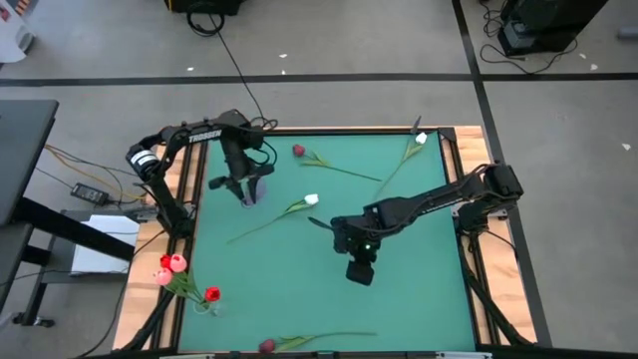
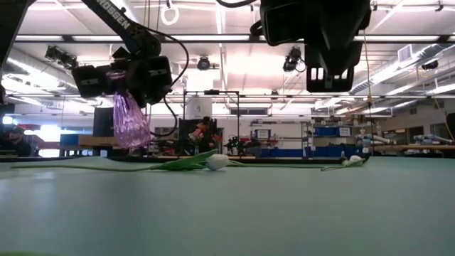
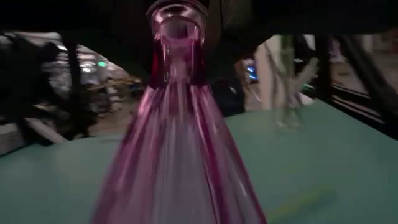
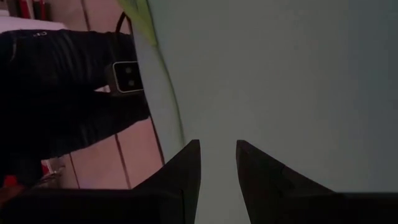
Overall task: Sort flowers into vase by color
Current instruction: Put the bottom white flower into the violet vase
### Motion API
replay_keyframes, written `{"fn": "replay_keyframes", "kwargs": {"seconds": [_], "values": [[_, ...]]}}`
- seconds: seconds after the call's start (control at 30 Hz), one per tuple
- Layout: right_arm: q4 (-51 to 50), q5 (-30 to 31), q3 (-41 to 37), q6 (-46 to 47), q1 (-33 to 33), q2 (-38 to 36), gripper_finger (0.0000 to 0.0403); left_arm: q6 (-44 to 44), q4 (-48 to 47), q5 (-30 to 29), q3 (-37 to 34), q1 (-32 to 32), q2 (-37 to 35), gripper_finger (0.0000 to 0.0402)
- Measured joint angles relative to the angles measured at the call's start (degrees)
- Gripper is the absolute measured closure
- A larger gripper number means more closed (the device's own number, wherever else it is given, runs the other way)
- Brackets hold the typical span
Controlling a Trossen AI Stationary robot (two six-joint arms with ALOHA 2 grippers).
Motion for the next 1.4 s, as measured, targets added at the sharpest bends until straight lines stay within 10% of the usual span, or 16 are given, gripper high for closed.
{"fn": "replay_keyframes", "kwargs": {"seconds": [0.2, 0.53, 1.4], "values": [[0.16, -0.88, 0.00, 3.14, 0.11, -0.23, 0.0291, -6.10, 0.10, 9.64, -0.68, -0.38, 0.00, 0.0280], [2.00, 0.02, 0.00, 6.26, -2.84, -0.23, 0.0291, -11.99, 8.86, 0.68, -6.61, 2.79, 0.00, 0.0284], [2.65, -0.59, 0.01, 6.89, -5.12, -0.21, 0.0291, -8.71, 11.90, 0.74, -5.53, 14.36, 0.00, 0.0265]]}}
